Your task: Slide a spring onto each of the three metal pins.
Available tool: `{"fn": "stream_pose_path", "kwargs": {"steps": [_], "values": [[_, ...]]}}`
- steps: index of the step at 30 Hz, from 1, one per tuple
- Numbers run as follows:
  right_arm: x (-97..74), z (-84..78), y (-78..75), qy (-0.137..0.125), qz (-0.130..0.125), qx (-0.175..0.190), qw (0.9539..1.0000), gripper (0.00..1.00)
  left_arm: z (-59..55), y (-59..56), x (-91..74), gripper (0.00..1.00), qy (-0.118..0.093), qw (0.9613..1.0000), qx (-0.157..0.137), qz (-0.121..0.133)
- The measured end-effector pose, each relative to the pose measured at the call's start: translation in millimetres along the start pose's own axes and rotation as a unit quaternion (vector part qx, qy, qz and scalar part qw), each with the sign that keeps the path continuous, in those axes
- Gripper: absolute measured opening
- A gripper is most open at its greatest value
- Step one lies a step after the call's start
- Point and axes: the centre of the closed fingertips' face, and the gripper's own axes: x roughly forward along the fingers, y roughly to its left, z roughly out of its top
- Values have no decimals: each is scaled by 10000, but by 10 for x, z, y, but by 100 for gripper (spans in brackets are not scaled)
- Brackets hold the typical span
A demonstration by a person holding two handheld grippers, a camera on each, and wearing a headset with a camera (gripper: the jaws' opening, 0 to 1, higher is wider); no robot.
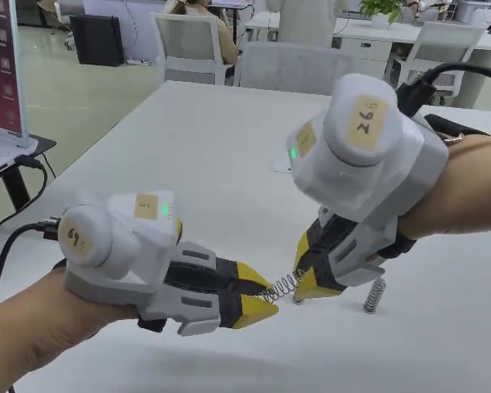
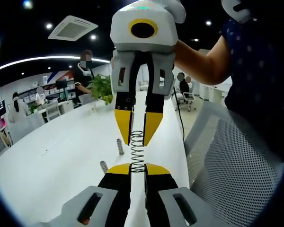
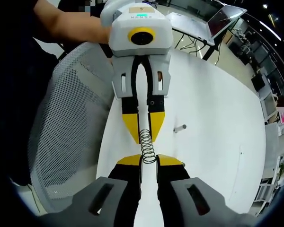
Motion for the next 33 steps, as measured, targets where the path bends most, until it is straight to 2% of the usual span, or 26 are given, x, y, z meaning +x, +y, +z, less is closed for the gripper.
{"fn": "stream_pose_path", "kwargs": {"steps": [12, 24, 33], "values": [[-71, 154, 14, -92, -122, -115, 9998, 8, 20, 1, -4, 2, -47, 10000, -5, 13], [-68, 284, 17, -177, -102, -204, 9996, 8, 28, 10, -9, 2, -62, 10000, -2, 31], [-55, 296, 10, -159, -84, -236, 9996, 9, 22, 19, -20, 2, -60, 10000, -3, 47]]}}
